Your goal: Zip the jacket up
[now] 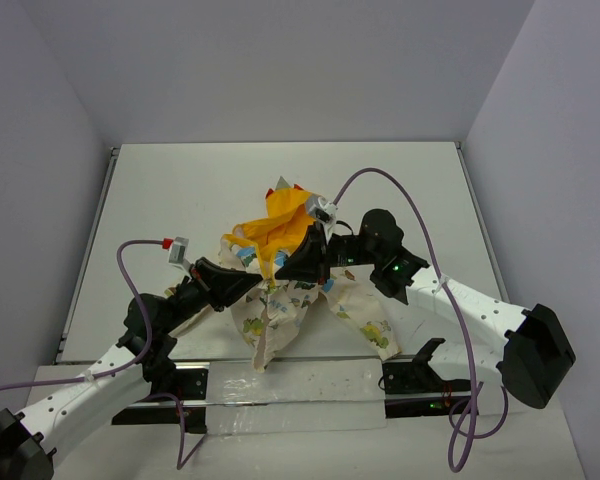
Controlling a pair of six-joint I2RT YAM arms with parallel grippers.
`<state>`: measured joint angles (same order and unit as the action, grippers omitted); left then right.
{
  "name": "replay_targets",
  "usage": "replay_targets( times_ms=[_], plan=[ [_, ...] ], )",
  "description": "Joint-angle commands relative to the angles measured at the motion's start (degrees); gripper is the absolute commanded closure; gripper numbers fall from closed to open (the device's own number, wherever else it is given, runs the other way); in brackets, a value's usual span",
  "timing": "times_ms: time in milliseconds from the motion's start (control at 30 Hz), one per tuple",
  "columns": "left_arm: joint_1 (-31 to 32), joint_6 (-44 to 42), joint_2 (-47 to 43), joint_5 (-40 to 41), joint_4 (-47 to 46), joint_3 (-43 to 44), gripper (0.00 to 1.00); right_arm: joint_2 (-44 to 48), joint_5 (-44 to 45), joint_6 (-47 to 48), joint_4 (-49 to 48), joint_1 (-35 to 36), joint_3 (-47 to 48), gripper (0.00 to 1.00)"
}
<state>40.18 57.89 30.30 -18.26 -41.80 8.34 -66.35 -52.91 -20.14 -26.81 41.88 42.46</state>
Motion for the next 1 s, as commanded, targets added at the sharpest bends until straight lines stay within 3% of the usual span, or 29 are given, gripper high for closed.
replay_targets(
  times_ms=[0, 967],
  plan=[
    [0.13, -0.52, 0.11, -1.58, -3.37, 0.69, 1.00, -0.05, 0.70, -0.34, -4.31, 0.72, 3.81, 1.00],
    [0.07, 1.26, -0.15, -7.58, -5.31, -1.48, 1.00, -1.50, 3.86, 0.71, -3.96, 0.57, 7.20, 1.00]
  ],
)
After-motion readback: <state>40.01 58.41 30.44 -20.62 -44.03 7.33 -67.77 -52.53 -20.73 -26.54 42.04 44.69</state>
